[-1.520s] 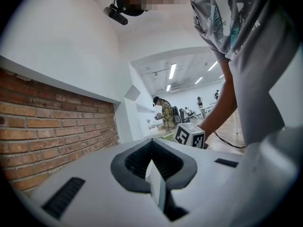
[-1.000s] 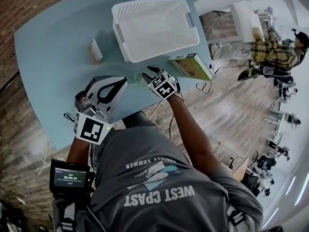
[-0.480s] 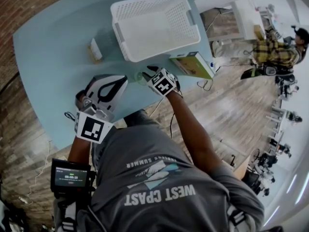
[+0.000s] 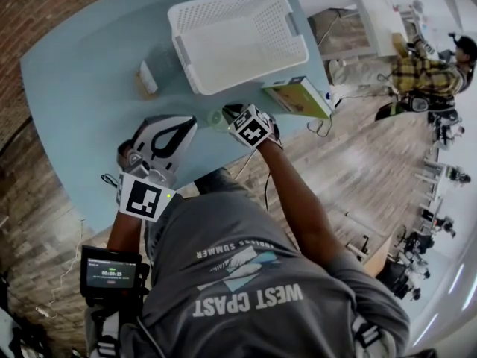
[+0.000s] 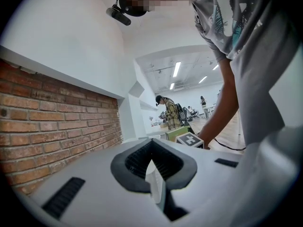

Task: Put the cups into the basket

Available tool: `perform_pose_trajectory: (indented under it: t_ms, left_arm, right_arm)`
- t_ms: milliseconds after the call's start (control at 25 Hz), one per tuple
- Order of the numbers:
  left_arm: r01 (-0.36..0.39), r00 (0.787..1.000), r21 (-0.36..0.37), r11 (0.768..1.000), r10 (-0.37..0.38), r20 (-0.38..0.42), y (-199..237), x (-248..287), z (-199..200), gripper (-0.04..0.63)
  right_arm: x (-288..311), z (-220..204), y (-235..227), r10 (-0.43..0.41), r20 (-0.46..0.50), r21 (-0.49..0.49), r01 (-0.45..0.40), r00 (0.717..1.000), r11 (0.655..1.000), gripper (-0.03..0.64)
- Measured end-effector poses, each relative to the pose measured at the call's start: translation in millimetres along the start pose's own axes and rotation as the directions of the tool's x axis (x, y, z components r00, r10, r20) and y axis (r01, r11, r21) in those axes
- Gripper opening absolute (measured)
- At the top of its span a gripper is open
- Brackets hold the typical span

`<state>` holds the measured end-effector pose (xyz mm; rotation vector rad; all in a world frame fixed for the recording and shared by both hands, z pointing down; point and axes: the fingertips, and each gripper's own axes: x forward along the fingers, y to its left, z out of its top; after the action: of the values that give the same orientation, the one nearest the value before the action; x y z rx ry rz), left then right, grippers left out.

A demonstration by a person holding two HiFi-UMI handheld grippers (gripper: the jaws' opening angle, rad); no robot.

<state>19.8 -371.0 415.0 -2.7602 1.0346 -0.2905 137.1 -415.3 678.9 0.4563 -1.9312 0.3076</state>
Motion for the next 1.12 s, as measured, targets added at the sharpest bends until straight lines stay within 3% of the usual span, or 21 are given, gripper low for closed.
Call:
perform_pose_trajectory:
  t_ms: [1120]
  left_arm:
    - [0.105, 0.994, 0.054, 0.993, -0.106, 0.030, -25, 14, 16, 0.000]
  right_arm:
    - [-94, 32, -14, -0.144, 0.166, 0.025, 0.142, 0.976, 0.990, 0.029]
